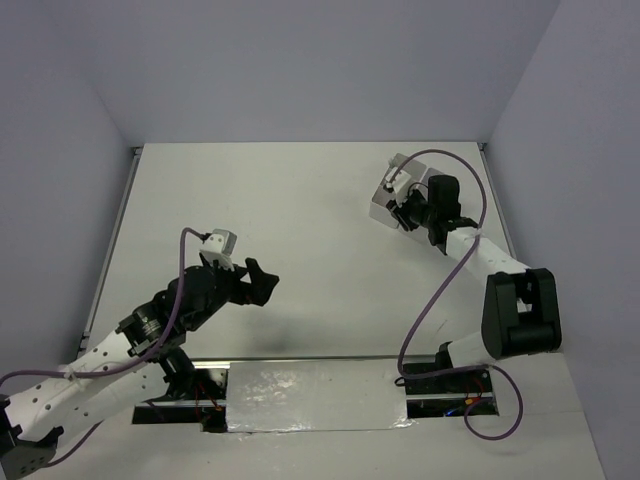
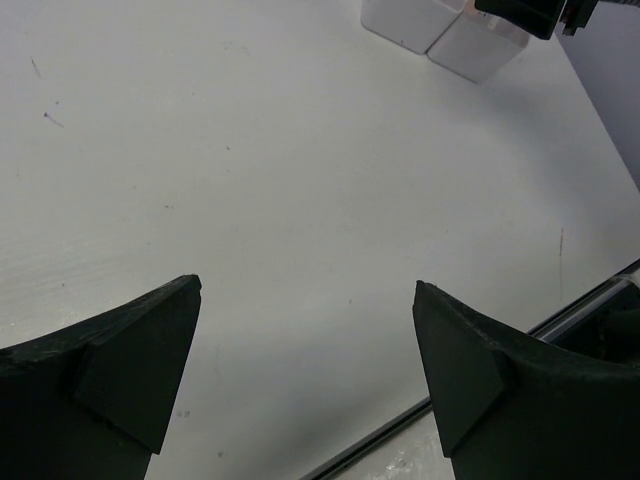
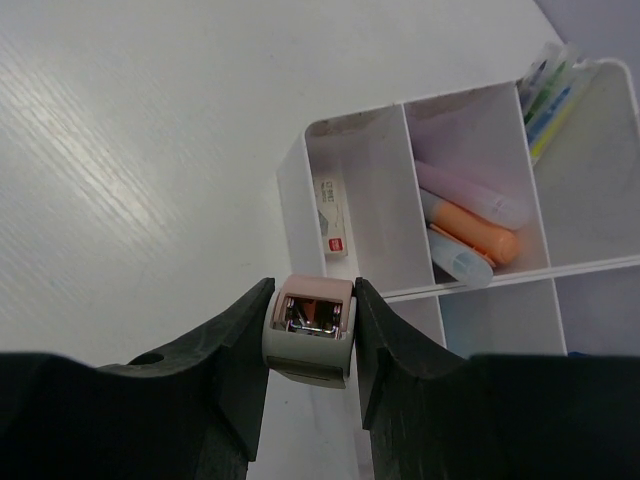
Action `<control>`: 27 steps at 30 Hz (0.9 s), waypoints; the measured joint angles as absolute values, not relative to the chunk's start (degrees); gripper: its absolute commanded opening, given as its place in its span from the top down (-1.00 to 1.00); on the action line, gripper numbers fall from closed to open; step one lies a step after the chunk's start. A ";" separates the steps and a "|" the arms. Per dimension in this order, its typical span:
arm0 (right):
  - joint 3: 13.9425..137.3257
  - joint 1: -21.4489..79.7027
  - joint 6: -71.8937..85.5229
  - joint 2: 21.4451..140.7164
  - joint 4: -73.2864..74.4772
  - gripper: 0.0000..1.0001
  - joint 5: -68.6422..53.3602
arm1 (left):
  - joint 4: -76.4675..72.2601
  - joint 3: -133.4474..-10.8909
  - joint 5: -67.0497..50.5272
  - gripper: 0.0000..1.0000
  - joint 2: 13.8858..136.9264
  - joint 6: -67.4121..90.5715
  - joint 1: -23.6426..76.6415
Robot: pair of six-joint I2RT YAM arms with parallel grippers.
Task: Sort the stationery into containers
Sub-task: Place the stapler in the storage box.
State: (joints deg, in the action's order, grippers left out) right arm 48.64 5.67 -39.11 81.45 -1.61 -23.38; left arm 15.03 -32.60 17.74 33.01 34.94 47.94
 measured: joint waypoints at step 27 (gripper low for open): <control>47.18 2.02 -37.60 85.76 -6.83 -0.99 -14.28 | 13.43 -31.38 16.34 -0.99 36.53 34.85 48.42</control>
State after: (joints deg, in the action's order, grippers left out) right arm 47.18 2.02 -37.60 85.76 -6.83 -14.28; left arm 13.43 -31.38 16.34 36.53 34.85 48.42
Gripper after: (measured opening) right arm 0.547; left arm 0.993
